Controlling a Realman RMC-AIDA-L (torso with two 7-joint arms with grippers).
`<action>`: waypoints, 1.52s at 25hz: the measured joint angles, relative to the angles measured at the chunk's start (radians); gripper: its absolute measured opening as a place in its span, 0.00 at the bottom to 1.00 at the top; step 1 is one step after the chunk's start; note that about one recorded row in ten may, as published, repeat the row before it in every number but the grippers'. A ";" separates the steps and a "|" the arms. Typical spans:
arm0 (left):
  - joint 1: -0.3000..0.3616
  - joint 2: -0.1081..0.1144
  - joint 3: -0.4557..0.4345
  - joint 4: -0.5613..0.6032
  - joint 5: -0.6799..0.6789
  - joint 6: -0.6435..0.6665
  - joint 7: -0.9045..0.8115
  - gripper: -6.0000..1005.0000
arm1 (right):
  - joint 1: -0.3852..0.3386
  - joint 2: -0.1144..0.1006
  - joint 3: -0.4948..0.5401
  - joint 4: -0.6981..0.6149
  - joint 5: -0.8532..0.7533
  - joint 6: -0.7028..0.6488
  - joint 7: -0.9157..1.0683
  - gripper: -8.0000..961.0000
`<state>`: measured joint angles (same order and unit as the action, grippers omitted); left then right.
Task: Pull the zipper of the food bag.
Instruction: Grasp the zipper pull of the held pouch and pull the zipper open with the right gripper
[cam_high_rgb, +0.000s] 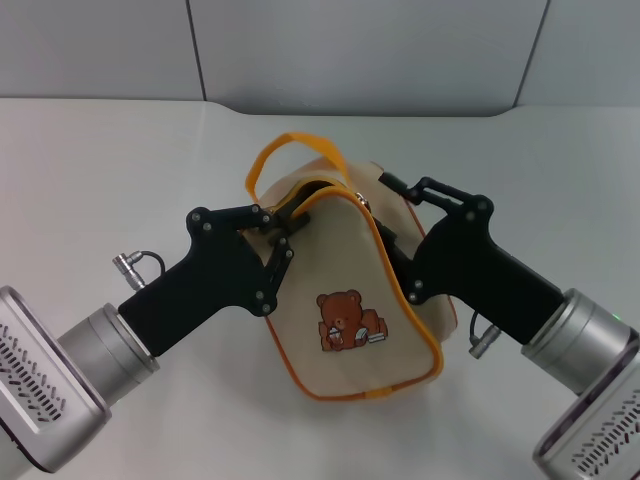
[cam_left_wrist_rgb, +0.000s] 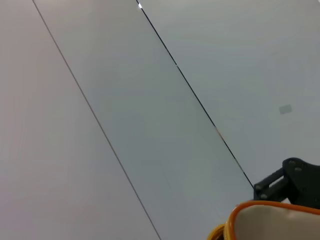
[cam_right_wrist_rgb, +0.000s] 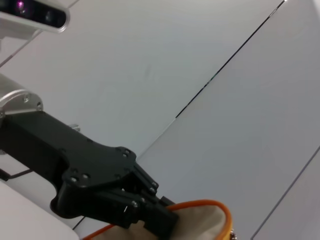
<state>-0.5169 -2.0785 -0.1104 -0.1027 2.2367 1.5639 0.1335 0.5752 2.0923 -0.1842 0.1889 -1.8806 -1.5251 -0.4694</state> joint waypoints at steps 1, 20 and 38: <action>0.000 0.000 0.000 0.000 0.000 0.000 0.000 0.07 | 0.003 0.000 0.000 0.003 0.000 0.005 0.000 0.49; 0.000 0.000 -0.003 0.000 0.000 0.001 -0.004 0.07 | -0.041 0.000 -0.011 0.016 -0.002 0.015 -0.002 0.03; 0.002 0.000 -0.011 -0.009 -0.007 -0.010 -0.024 0.07 | -0.364 -0.001 0.000 0.008 -0.027 -0.034 0.004 0.11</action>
<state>-0.5147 -2.0781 -0.1215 -0.1115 2.2299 1.5538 0.1098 0.2113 2.0916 -0.1840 0.1970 -1.9077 -1.5592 -0.4653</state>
